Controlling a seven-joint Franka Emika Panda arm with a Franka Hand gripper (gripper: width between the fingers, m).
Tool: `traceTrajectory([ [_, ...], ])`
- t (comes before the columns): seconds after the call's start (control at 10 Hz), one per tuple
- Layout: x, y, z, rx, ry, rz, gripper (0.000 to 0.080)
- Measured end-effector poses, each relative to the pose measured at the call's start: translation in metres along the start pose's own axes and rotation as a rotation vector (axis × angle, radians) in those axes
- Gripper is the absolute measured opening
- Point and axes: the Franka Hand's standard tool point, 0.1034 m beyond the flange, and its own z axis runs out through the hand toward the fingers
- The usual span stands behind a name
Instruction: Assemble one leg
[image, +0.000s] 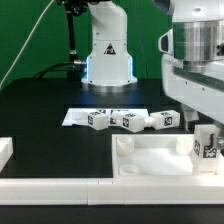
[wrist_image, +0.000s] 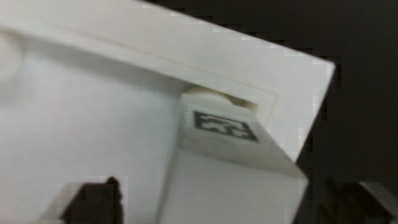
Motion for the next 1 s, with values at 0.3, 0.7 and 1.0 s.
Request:
traceTrajectory([
  [0.3,-0.003,-0.005,0.001,0.018,0.011,-0.351,0.0644],
  [0.7,0.003,-0.004,0.003,0.002,0.038,-0.832,0.0649],
  [1.0,0.006,-0.005,0.005,0.014,0.050,-0.899,0.0553],
])
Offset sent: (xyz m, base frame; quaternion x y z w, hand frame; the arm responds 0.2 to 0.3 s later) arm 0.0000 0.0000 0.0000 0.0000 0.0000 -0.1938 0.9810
